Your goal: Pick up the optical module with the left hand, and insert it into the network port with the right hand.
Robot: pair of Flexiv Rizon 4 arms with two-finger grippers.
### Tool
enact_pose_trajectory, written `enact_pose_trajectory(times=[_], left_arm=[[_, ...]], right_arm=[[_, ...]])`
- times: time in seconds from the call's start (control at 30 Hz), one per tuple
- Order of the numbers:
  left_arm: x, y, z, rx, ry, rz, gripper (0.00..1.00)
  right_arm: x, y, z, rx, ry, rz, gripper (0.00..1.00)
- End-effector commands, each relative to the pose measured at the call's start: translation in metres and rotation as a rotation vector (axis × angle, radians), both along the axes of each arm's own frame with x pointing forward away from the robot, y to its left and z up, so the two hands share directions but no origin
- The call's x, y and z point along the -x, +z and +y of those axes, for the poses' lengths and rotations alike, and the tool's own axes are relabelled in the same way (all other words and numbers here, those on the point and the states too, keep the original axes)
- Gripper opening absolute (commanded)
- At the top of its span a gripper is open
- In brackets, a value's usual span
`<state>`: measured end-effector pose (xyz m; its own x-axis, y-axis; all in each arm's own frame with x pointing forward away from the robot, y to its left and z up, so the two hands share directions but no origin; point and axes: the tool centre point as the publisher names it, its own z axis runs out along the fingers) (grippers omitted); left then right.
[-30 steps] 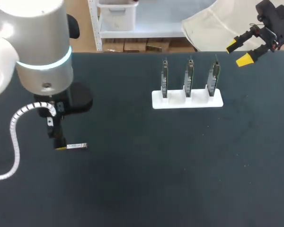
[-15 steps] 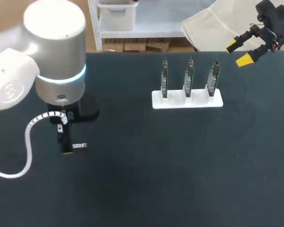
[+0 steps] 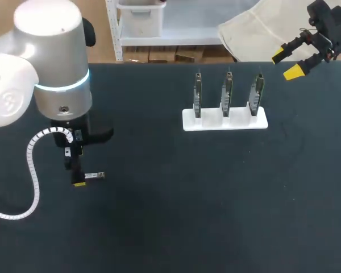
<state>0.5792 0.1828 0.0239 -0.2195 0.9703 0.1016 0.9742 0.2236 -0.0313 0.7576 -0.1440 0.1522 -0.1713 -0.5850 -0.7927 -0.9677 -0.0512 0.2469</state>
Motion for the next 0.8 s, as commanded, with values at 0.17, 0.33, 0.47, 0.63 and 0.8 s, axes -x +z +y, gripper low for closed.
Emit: enact_pose_trajectory(times=[0.17, 0.33, 0.47, 0.63, 0.8], left_arm=[[-0.006, -0.010, -0.004, -0.015, 0.000, 0.033, 1.00], [-0.005, -0.015, -0.006, -0.023, -0.021, 0.005, 1.00], [-0.001, -0.016, -0.007, -0.004, -0.022, -0.005, 1.00], [0.003, -0.019, -0.009, -0.020, -0.027, 0.006, 1.00], [0.004, -0.021, -0.010, -0.025, -0.031, 0.016, 1.00]], right_arm=[[0.000, 0.000, 0.000, 0.000, 0.000, -0.001, 1.00], [0.000, 0.000, 0.000, 0.000, 0.000, -0.001, 1.00], [0.000, 0.000, 0.000, 0.000, 0.000, -0.001, 1.00], [0.000, 0.000, 0.000, 0.000, 0.000, -0.001, 1.00], [0.000, 0.000, 0.000, 0.000, 0.000, -0.001, 1.00]])
